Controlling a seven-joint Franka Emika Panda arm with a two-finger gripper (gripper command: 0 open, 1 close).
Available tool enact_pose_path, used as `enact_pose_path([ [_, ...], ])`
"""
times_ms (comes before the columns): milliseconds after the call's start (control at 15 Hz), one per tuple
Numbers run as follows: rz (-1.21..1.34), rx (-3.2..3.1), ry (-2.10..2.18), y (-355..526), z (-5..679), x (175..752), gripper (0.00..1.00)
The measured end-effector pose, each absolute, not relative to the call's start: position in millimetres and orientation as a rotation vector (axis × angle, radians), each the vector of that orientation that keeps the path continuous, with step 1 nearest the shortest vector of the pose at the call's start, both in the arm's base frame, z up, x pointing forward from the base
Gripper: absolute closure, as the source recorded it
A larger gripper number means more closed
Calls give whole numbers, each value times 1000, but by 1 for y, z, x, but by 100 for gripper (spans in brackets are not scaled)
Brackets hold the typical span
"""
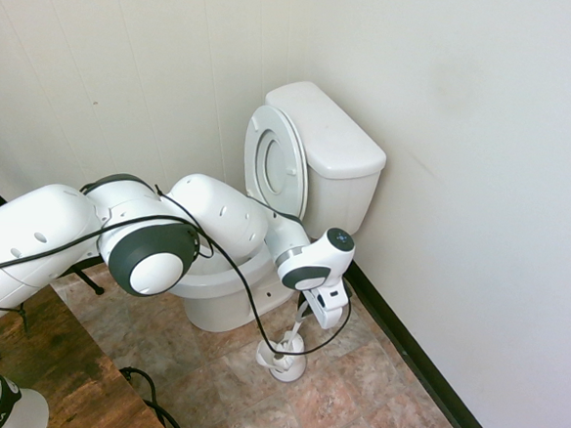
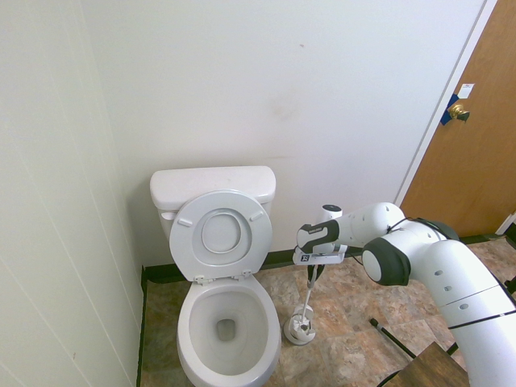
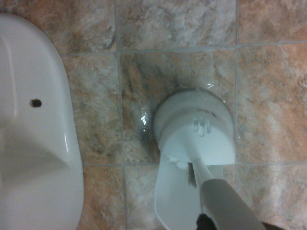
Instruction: Clean the toilet
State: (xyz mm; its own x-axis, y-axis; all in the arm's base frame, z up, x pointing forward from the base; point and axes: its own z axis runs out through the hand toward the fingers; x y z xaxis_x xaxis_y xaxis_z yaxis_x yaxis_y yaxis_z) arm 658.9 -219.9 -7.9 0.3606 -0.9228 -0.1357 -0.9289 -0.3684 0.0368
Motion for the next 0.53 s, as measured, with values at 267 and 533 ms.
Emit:
enact_pose_path([
  [267, 134, -2562, 1707, -219, -10, 637, 100],
  [533, 79, -2549, 1690, -209, -12, 595, 100],
])
